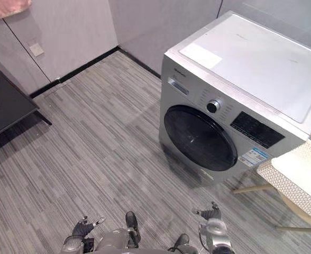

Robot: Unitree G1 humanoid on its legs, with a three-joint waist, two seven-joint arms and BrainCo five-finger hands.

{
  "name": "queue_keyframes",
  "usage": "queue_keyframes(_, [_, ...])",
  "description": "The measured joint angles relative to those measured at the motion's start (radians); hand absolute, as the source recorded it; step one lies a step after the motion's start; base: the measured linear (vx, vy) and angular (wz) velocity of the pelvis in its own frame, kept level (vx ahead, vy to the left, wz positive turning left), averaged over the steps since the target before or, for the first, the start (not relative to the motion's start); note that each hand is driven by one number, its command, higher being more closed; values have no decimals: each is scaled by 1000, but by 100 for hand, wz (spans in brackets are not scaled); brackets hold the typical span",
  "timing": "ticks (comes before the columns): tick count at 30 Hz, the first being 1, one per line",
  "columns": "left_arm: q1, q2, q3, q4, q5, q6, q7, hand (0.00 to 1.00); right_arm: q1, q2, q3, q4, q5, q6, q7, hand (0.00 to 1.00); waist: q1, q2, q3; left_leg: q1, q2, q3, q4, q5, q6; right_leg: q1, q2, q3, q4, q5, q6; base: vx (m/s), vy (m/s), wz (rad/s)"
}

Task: Pick up the laundry basket with both hands and put the clothes into the washing machine.

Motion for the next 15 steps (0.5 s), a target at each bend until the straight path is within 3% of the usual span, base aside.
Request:
queue_keyframes(1, [0,14,4,-3,-13,-1,13,0,-5,16,21,0,0,1,3,0,-13,-14,1,11,-6,-52,5,-13,5,-48,57,51,52,-82,8,297,88,115])
queue_keyframes(4, [-3,8,7,-2,-29,-1,18,0,-3,10,17,-21,0,0,14,0,-16,-23,8,53,-57,-156,-28,-20,16,-134,162,106,-80,-152,23,327,27,125])
queue_keyframes(6, [-19,-10,12,6,-39,-1,21,0,6,-4,15,-38,0,0,17,0,-33,-6,23,77,-94,-253,-29,-32,26,-166,228,190,-256,-139,43,333,-43,168])
queue_keyframes(8, [-29,-34,15,7,-38,-1,23,0,22,-16,14,-38,0,3,18,0,-43,-7,38,132,-132,-359,-18,-50,2,-161,277,331,-448,-96,51,407,-125,179])
queue_keyframes(9, [-31,-40,16,8,-39,-1,23,0,31,-17,14,-39,0,5,18,0,-42,-3,45,151,-144,-408,-8,-65,-14,-158,282,377,-488,-77,44,450,-215,201])
queue_keyframes(10, [-31,-43,17,8,-38,-3,24,0,52,-17,14,-50,0,8,21,0,-48,-16,35,164,-157,-479,14,-94,-32,-153,271,402,-495,-48,37,365,-231,202])
queue_keyframes(11, [-34,-41,18,8,-37,-4,24,0,64,-16,15,-65,0,8,22,0,-55,-20,33,166,-160,-504,35,-115,-46,-144,258,387,-493,-21,34,579,-413,224])
queue_keyframes(12, [-39,-46,44,10,-37,-5,24,0,78,-18,16,-76,-1,7,36,0,-65,-9,30,167,-138,-521,92,-149,-81,-129,247,319,-450,33,9,559,-420,173])
queue_keyframes(13, [-33,-76,83,9,-37,-6,25,0,63,-27,17,-92,-9,7,40,0,-59,16,24,113,-83,-454,205,-142,-104,-96,267,261,-457,5,-17,548,-416,133])
queue_keyframes(14, [-32,-89,100,8,-37,-5,25,0,55,-26,18,-105,-10,6,40,0,-58,26,27,86,-45,-395,270,-133,-118,-72,282,239,-470,-2,-28,386,-314,66])
queue_keyframes(15, [-15,-114,132,5,-45,-3,22,0,46,-21,19,-127,-11,1,40,0,-54,40,25,41,48,-263,402,-100,-161,-17,324,210,-503,-12,-55,353,-288,23])
